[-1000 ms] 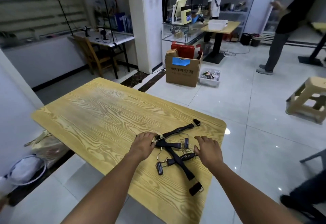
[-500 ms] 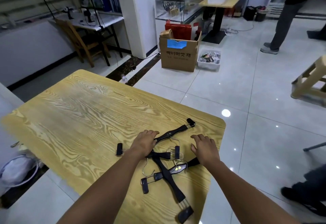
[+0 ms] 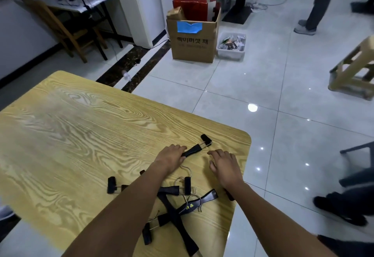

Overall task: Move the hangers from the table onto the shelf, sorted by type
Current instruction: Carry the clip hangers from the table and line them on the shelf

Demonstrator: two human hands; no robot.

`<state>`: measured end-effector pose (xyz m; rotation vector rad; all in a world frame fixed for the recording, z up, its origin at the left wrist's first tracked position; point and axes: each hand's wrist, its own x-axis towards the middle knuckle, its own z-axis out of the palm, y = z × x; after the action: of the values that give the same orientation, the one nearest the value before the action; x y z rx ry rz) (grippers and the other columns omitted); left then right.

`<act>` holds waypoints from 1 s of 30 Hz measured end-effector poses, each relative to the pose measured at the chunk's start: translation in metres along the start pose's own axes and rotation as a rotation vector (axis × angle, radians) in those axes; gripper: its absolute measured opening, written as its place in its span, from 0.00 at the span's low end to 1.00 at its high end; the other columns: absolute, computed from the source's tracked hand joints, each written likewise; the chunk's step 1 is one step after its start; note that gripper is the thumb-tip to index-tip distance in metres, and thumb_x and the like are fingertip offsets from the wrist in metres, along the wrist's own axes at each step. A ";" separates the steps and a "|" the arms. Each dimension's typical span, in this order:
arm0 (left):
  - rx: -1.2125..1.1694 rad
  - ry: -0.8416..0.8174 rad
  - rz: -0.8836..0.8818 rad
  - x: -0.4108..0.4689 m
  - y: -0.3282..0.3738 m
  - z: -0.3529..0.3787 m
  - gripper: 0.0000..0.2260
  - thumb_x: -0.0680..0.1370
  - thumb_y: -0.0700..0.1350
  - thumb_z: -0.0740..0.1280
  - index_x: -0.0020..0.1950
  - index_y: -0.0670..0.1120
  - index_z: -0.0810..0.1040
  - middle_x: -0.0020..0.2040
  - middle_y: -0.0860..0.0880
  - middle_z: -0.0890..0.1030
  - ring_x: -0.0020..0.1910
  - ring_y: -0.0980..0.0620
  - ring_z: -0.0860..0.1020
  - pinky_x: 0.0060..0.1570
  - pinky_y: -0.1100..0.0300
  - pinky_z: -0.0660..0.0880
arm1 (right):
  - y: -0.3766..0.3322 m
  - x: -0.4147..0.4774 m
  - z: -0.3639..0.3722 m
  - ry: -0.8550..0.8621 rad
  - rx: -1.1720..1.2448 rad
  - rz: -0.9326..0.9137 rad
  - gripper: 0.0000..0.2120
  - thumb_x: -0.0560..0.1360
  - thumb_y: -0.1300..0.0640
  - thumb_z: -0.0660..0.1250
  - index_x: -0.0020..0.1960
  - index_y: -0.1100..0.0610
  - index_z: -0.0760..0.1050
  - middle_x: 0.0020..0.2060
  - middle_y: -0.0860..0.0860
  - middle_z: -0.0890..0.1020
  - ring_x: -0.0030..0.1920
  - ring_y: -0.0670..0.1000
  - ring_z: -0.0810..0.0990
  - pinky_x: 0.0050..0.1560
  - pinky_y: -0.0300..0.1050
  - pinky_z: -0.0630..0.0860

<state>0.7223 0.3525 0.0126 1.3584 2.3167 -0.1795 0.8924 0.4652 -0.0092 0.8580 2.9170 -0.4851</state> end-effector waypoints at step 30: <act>-0.286 -0.066 -0.037 0.025 -0.101 0.009 0.24 0.81 0.38 0.56 0.74 0.57 0.59 0.56 0.42 0.78 0.52 0.44 0.77 0.52 0.51 0.76 | -0.044 0.032 0.029 -0.041 0.022 -0.033 0.16 0.81 0.54 0.55 0.68 0.49 0.68 0.63 0.49 0.73 0.63 0.53 0.70 0.65 0.46 0.60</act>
<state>0.6281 0.3179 -0.0177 1.1509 2.2135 0.0916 0.8408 0.4377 -0.0293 0.7938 2.8984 -0.5312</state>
